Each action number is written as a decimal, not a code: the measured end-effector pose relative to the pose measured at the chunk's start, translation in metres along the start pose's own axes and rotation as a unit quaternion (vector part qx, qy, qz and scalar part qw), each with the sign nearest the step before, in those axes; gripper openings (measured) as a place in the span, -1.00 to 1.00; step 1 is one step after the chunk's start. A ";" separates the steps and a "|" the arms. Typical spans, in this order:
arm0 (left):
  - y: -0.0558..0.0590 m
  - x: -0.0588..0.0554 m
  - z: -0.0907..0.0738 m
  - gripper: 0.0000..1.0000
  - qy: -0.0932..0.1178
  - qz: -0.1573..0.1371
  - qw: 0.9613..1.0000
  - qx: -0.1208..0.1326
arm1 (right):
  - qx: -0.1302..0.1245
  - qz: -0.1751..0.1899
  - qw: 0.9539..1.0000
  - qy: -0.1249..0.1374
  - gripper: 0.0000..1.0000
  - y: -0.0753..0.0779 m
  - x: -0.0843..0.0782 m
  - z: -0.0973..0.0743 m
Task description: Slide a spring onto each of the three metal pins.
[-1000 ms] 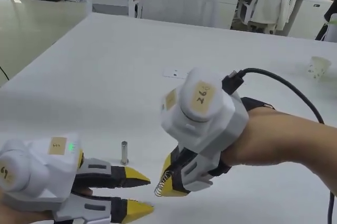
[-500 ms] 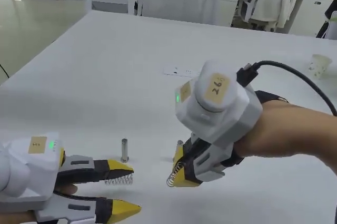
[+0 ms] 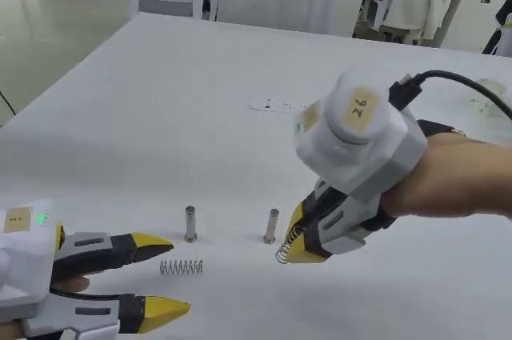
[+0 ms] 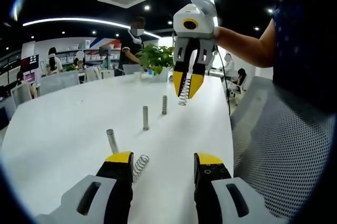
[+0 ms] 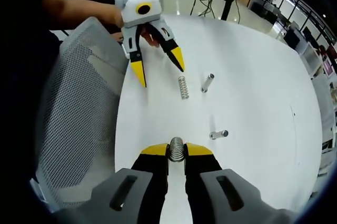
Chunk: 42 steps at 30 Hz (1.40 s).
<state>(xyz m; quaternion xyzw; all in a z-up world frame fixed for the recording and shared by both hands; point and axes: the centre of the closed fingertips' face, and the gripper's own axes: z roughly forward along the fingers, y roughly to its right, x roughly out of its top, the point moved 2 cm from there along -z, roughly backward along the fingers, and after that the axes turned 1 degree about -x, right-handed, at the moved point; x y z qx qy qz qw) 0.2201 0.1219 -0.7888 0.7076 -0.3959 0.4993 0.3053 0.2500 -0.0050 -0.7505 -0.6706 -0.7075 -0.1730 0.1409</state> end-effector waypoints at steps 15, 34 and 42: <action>-0.005 -0.005 -0.008 -0.11 0.004 -0.010 1.000 0.023 | -0.022 0.009 0.999 -0.022 -0.83 0.030 -0.010 -0.015; -0.006 -0.009 -0.013 -0.09 0.007 -0.017 0.999 0.033 | -0.033 -0.004 0.999 -0.032 -0.83 0.065 0.007 0.001; -0.007 -0.010 -0.016 -0.10 0.008 -0.019 0.999 0.039 | -0.028 -0.006 0.999 -0.034 -0.83 0.073 0.009 0.015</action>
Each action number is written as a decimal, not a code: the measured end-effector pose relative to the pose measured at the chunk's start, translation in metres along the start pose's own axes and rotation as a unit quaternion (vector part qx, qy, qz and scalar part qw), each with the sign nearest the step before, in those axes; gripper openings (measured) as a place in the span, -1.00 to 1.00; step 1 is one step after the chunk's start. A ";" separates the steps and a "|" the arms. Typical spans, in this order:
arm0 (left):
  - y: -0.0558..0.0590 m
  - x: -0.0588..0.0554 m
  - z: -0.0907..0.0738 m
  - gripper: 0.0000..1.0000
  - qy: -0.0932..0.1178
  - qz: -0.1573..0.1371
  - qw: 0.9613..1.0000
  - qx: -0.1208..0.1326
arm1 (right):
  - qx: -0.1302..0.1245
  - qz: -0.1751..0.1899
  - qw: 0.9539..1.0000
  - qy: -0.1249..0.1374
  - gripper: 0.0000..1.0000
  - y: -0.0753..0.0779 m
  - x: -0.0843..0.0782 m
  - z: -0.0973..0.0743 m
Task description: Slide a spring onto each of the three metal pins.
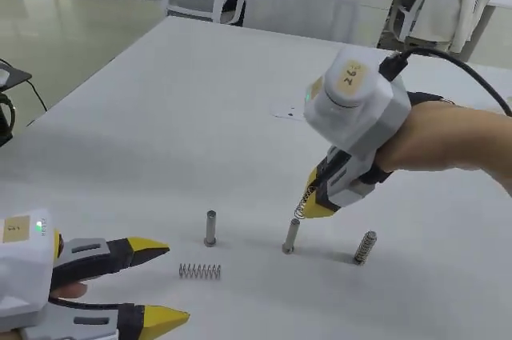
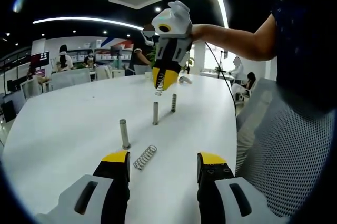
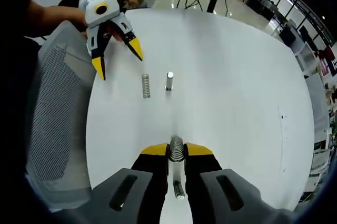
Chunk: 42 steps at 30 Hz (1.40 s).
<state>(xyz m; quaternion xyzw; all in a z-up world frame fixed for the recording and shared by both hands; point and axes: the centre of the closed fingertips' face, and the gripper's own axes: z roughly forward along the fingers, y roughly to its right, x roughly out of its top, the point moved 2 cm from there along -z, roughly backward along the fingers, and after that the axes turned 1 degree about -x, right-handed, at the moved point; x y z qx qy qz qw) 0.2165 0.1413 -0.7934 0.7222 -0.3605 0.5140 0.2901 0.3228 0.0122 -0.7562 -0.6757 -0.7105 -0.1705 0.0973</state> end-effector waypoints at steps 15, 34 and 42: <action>-0.001 0.000 0.000 -0.11 0.001 0.000 1.000 0.003 | 0.013 0.003 1.000 -0.017 -0.83 0.000 -0.005 0.013; 0.000 0.000 -0.001 -0.13 0.000 0.002 1.000 0.003 | 0.027 0.006 0.998 -0.051 -0.82 -0.002 -0.015 0.047; 0.000 -0.001 -0.002 -0.13 -0.002 0.003 1.000 0.003 | 0.028 0.009 0.997 -0.065 -0.82 -0.003 -0.020 0.059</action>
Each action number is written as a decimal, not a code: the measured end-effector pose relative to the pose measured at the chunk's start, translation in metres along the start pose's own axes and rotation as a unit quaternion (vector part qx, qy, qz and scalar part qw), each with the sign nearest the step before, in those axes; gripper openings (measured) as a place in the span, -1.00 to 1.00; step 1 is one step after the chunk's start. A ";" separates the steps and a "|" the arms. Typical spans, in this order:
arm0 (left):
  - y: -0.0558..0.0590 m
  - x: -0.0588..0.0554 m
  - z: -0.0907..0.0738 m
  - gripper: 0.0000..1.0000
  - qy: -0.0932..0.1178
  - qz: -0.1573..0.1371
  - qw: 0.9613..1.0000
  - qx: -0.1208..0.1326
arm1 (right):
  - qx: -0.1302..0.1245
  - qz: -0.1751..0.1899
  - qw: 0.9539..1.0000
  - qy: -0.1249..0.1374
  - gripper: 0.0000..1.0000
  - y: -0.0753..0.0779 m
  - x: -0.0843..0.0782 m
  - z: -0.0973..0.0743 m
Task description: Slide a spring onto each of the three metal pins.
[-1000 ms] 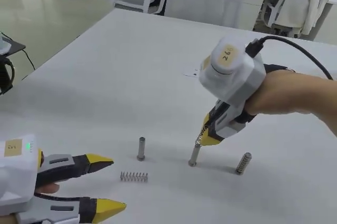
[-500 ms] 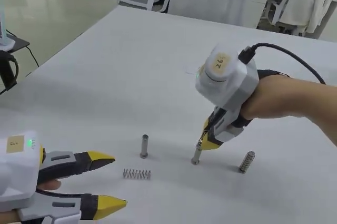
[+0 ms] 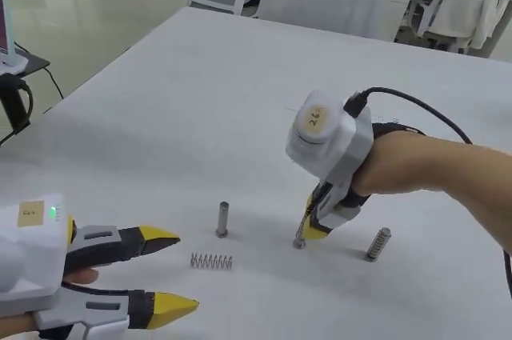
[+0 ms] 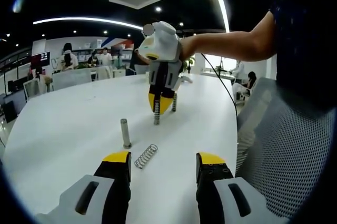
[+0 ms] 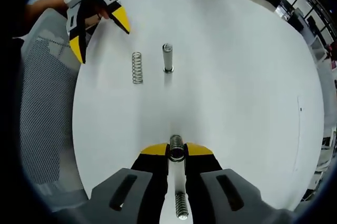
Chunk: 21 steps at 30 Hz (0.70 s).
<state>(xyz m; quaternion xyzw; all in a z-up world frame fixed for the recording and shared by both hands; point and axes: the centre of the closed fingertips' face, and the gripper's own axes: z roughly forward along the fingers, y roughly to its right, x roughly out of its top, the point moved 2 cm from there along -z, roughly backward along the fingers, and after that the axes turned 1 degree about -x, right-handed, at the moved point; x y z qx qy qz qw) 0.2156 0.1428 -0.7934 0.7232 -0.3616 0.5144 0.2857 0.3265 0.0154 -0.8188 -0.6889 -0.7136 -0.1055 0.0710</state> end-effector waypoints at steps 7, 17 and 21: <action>-0.001 0.001 0.000 -0.13 0.000 0.001 1.000 0.001 | 0.000 -0.003 1.000 -0.012 -0.82 -0.001 -0.003 0.010; -0.001 0.001 0.001 -0.14 0.000 0.001 1.000 0.001 | 0.002 0.003 1.000 -0.006 -0.81 -0.001 -0.002 0.010; -0.001 0.001 0.001 -0.14 0.002 0.001 1.000 0.002 | 0.002 0.002 1.000 -0.006 -0.75 -0.001 -0.003 0.011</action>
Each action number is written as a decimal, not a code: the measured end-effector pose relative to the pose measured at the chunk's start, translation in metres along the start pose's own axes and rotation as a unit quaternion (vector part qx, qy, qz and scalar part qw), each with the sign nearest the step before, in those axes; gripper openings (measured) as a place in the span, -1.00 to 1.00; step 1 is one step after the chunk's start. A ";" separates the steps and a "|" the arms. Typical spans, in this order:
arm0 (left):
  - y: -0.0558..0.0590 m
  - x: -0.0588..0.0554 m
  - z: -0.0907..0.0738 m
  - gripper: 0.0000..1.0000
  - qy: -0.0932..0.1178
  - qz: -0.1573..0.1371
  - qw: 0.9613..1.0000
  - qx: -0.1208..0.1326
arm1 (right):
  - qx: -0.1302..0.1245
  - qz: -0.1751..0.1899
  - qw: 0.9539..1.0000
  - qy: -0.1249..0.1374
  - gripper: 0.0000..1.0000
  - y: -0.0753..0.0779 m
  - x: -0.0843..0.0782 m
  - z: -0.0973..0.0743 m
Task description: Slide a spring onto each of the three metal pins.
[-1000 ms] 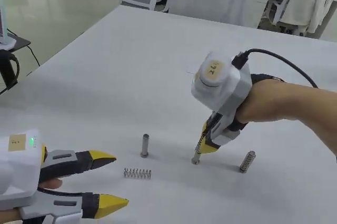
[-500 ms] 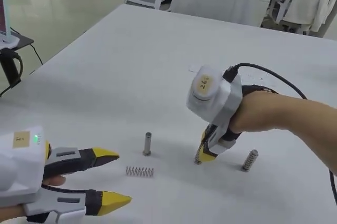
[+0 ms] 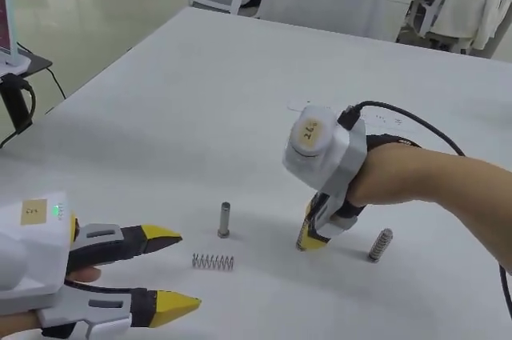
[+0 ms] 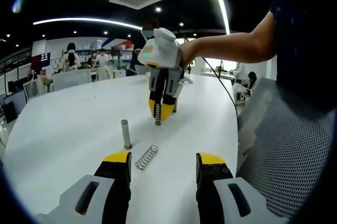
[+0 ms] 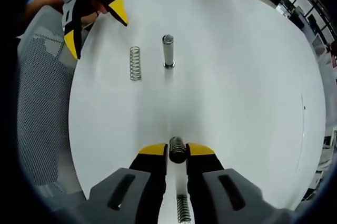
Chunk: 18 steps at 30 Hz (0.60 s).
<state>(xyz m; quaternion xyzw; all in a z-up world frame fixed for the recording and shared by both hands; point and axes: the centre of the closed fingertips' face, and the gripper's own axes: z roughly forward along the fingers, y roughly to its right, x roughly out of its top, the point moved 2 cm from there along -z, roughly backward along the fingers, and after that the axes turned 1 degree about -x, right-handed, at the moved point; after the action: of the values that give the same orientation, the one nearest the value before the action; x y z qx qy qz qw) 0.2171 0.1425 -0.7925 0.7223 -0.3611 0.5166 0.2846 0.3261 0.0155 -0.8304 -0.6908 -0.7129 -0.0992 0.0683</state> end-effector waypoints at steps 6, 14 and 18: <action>0.000 -0.002 -0.001 -0.14 -0.001 -0.002 1.000 0.000 | -0.003 0.005 1.000 0.004 -0.66 0.000 -0.002 -0.001; -0.001 -0.001 -0.001 -0.14 0.001 -0.002 1.000 0.001 | -0.008 0.017 1.000 0.011 -0.63 0.000 -0.009 -0.008; 0.000 0.000 -0.001 -0.14 0.000 -0.001 1.000 0.000 | -0.009 0.022 1.000 0.009 -0.63 -0.003 -0.016 -0.011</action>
<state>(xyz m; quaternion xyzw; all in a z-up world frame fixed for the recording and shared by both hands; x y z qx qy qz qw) 0.2170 0.1434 -0.7923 0.7225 -0.3605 0.5163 0.2853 0.3234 -0.0024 -0.8232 -0.7060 -0.6959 -0.1108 0.0705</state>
